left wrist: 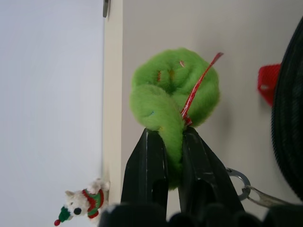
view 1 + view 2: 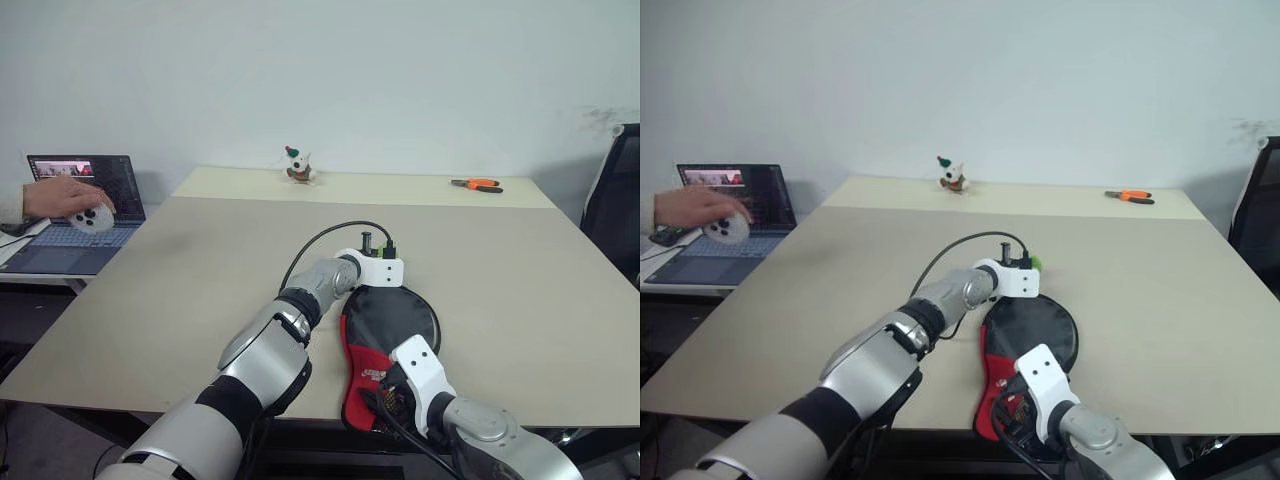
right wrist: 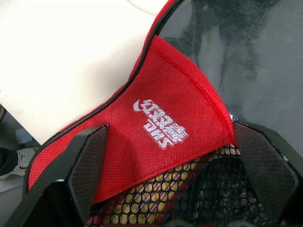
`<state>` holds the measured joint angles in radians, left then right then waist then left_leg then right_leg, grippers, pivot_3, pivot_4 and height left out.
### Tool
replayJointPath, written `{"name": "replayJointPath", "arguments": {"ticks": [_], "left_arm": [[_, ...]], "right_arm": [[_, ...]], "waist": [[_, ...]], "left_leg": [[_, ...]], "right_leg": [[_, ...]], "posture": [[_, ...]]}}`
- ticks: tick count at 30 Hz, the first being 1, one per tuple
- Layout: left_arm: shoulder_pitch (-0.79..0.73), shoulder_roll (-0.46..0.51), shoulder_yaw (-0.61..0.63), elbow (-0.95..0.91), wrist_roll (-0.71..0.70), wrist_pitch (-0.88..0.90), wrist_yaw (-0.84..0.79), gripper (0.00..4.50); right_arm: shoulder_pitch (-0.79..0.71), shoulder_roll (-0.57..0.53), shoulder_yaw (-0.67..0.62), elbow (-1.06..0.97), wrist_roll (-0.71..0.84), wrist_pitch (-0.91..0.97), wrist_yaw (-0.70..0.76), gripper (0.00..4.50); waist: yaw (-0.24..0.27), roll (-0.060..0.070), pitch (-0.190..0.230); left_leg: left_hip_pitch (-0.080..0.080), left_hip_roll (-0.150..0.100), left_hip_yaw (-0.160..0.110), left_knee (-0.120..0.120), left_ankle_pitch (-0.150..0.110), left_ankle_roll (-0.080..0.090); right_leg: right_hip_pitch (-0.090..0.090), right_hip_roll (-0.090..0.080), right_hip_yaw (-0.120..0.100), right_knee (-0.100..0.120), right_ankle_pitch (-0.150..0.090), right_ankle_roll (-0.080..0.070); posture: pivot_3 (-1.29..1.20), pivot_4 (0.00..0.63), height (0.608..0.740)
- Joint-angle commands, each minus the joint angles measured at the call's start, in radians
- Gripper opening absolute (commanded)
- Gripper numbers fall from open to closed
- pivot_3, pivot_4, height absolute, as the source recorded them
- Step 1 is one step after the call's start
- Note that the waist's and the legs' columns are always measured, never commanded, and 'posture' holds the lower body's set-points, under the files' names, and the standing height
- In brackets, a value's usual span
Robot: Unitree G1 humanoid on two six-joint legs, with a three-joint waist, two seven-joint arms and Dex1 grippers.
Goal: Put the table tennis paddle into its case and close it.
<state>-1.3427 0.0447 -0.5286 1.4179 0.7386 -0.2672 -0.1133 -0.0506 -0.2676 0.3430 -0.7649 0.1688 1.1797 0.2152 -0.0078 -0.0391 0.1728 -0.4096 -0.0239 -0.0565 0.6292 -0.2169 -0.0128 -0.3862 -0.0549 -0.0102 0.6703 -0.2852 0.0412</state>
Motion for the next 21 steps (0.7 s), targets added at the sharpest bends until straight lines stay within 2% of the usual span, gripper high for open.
{"name": "replayJointPath", "arguments": {"ticks": [1, 7, 10, 16, 21], "left_arm": [[-0.020, 0.000, 0.036, -0.022, -0.037, -0.004, -0.051, 0.37], [0.004, 0.013, 0.065, -0.023, -0.066, -0.002, -0.114, 2.43], [0.020, 0.017, 0.063, -0.024, -0.069, -0.011, -0.154, 3.54], [0.039, 0.033, 0.108, -0.030, -0.113, -0.024, -0.192, 3.54], [0.040, 0.094, 0.247, -0.045, -0.244, -0.013, -0.213, 3.54]], "right_arm": [[0.065, 0.002, 0.106, 0.117, 0.067, 0.115, 0.045, 4.50], [0.008, 0.006, 0.078, 0.168, 0.060, 0.087, 0.058, 4.50], [-0.015, 0.008, 0.069, 0.182, 0.063, 0.082, 0.061, 4.50], [-0.074, 0.029, 0.030, 0.223, 0.063, 0.066, 0.075, 4.50], [-0.183, 0.062, -0.033, 0.303, 0.065, 0.031, 0.088, 4.50]], "waist": [[-0.001, 0.000, -0.001], [-0.008, -0.001, -0.002], [-0.012, -0.001, -0.002], [-0.025, -0.001, -0.003], [-0.030, -0.001, -0.003]], "left_leg": [[0.000, 0.000, 0.000, 0.000, 0.000, 0.000], [0.002, 0.001, 0.001, 0.000, 0.000, 0.000], [0.008, 0.001, 0.001, 0.000, 0.000, 0.000], [0.014, 0.002, 0.000, 0.001, 0.000, 0.000], [0.016, 0.003, 0.000, 0.001, 0.000, 0.000]], "right_leg": [[0.000, 0.000, 0.000, 0.000, 0.000, 0.000], [0.000, 0.000, 0.000, 0.003, 0.000, 0.000], [0.006, 0.000, 0.000, 0.005, -0.003, 0.004], [0.013, 0.000, 0.000, 0.005, -0.003, 0.004], [0.012, 0.001, 0.000, 0.007, -0.003, 0.004]], "posture": [[0.00, 0.150, 0.740], [0.00, 0.150, 0.740], [0.00, 0.150, 0.740], [0.00, 0.150, 0.740], [0.00, 0.150, 0.740]]}}
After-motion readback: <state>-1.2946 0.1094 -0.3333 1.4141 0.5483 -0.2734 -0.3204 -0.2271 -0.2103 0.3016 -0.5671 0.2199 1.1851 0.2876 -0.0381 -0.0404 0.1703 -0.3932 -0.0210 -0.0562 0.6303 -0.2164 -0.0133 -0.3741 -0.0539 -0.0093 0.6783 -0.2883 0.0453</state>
